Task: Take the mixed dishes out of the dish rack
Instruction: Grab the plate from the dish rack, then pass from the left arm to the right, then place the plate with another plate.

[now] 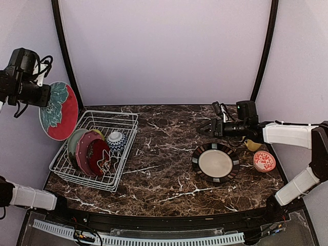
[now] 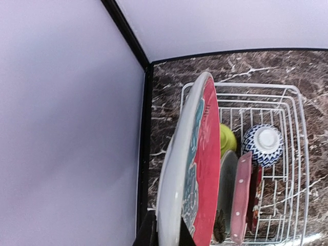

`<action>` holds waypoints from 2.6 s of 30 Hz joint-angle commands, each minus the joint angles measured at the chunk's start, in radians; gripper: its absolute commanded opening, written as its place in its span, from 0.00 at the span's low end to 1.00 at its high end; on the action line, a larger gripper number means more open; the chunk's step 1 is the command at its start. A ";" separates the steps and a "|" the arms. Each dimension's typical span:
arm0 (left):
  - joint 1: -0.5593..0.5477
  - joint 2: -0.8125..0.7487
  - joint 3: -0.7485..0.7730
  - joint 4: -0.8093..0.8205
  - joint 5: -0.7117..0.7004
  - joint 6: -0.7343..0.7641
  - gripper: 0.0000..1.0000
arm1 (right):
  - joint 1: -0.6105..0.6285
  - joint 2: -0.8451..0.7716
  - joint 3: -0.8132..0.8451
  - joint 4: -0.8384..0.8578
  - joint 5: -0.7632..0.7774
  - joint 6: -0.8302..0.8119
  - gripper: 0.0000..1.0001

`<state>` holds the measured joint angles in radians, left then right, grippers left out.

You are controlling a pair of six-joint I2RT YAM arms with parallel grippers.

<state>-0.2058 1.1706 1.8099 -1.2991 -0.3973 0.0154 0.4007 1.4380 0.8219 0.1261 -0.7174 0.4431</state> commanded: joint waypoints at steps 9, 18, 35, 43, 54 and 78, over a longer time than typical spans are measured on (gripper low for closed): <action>-0.004 -0.148 -0.190 0.532 0.503 -0.078 0.01 | 0.055 0.014 0.047 0.016 -0.001 0.068 0.99; -0.005 -0.145 -0.590 1.064 0.990 -0.376 0.01 | 0.130 0.033 0.055 0.126 -0.074 0.178 0.99; -0.351 0.075 -0.878 1.586 1.006 -0.609 0.01 | 0.257 0.133 0.068 0.335 -0.100 0.368 0.84; -0.403 0.133 -0.859 1.600 0.999 -0.618 0.01 | 0.253 0.120 0.045 0.350 -0.087 0.388 0.35; -0.403 0.135 -0.808 1.449 0.965 -0.556 0.50 | 0.170 0.055 -0.054 0.455 -0.099 0.459 0.00; -0.399 0.101 -0.726 1.197 0.748 -0.391 0.86 | -0.230 -0.353 -0.300 -0.246 0.074 0.163 0.00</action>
<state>-0.6086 1.2659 1.0485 -0.0776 0.3569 -0.3916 0.2050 1.1191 0.5446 -0.1551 -0.5869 0.6132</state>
